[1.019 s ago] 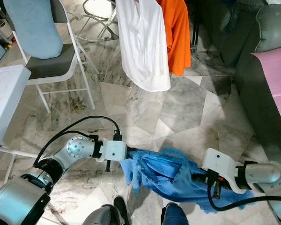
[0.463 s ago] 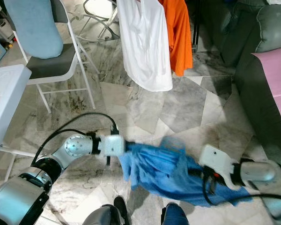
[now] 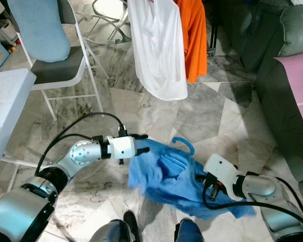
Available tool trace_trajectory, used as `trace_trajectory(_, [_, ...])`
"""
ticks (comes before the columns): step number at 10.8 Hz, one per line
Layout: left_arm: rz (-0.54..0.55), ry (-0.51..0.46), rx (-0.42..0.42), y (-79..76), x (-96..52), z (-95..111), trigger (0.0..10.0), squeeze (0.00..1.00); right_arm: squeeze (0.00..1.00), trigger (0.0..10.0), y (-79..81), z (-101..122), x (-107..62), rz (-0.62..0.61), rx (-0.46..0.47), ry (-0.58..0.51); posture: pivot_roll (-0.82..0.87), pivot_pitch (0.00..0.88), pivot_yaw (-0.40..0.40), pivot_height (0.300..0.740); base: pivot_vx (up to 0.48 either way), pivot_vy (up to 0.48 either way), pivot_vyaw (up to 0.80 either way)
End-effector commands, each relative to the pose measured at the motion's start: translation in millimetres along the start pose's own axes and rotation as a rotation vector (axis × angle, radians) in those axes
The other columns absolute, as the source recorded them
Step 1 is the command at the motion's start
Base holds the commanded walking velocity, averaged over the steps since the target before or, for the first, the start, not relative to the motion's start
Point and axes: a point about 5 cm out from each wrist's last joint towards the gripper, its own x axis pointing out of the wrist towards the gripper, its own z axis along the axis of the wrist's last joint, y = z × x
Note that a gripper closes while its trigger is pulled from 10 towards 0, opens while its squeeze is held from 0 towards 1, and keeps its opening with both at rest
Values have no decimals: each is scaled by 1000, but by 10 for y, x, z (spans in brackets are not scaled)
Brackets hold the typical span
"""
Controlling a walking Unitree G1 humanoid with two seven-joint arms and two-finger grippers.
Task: Hang hanger
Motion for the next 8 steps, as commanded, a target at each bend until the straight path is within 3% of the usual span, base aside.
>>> trace_trajectory(1, [-7,37,34,3,-53,-53,10000,1000,0,0,54,10,114,1,-17,-6,-308,242,187,740,0,0,0])
trace_trajectory(2, [24,63,-5,13,-69,-95,10000,1000,0,0,59,9,160,-20,-5,-10,-307,241,188,740,0,0,0])
trace_trajectory(3, [100,108,-101,10,-98,-181,10000,1000,0,0,81,3,260,-83,44,-22,-308,239,190,740,0,0,0])
trace_trajectory(4, [200,156,-242,-20,-134,-289,10000,1000,0,0,109,-19,334,-151,82,-27,-308,236,192,740,0,0,0])
trace_trajectory(5, [366,197,-512,-121,-185,-442,10000,1000,0,0,142,-72,409,-265,166,-30,-312,219,185,740,0,0,0])
trace_trajectory(8, [676,255,-936,-353,-183,-608,10000,1000,0,0,63,-25,457,-614,491,-176,-302,169,143,740,0,0,0])
